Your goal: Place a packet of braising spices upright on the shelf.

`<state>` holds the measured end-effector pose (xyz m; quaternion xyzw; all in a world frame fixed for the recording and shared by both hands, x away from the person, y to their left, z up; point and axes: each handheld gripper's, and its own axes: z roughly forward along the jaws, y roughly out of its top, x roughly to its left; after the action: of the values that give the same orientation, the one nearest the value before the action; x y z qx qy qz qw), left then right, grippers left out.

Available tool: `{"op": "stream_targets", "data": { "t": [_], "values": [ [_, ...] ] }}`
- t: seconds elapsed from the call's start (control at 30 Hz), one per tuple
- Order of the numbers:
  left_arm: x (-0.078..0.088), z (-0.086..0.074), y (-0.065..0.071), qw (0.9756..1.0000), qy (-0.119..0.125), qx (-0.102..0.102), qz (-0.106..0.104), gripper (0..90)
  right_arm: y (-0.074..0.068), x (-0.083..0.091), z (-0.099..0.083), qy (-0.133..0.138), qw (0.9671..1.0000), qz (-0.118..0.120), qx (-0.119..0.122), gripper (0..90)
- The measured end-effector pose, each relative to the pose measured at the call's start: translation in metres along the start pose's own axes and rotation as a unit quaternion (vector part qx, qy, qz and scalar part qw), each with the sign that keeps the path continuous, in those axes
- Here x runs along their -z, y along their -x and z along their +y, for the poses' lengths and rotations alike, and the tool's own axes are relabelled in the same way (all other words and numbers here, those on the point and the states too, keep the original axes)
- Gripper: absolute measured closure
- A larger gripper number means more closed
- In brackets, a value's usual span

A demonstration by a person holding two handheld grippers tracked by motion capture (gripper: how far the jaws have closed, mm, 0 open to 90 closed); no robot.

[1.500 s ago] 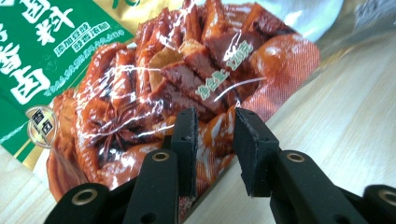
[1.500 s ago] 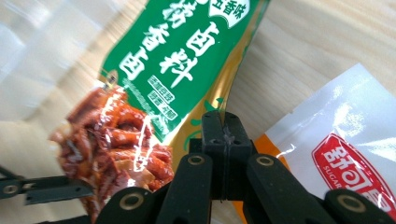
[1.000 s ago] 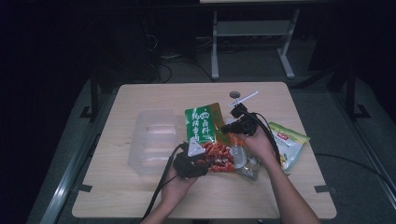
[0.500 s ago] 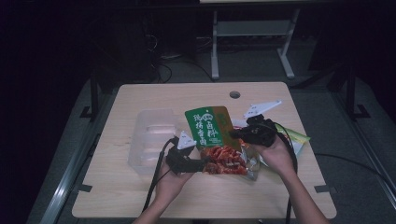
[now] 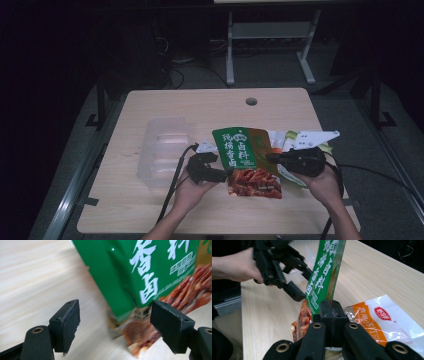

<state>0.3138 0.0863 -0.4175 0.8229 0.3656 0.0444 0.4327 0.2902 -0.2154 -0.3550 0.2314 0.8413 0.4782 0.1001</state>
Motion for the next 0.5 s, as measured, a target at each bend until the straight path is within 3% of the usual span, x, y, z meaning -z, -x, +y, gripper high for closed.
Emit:
{"op": "stream_targets", "data": {
  "t": [0.07, 0.13, 0.23, 0.5],
  "values": [
    [-0.0023, 0.0008, 0.0002, 0.9999, 0.003, 0.006, -0.010, 25.8, 0.0000, 0.0011, -0.0012, 0.001, 1.0000, 0.002, 0.002, 90.0],
    [-0.0049, 0.0032, -0.0013, 0.9988, 0.012, 0.020, -0.043, 37.7, 0.0008, 0.0019, -0.0042, 0.003, 1.0000, 0.004, 0.002, 90.0],
    [-0.0064, 0.0050, -0.0018, 0.9977, 0.014, 0.027, -0.060, 44.8, 0.0010, 0.0015, -0.0057, 0.004, 1.0000, 0.005, 0.001, 90.0],
    [0.0002, 0.0054, -0.0062, 0.9959, 0.031, 0.034, -0.078, 64.7, 0.0036, 0.0013, -0.0094, 0.006, 0.9999, 0.009, -0.011, 90.0]
  ]
}}
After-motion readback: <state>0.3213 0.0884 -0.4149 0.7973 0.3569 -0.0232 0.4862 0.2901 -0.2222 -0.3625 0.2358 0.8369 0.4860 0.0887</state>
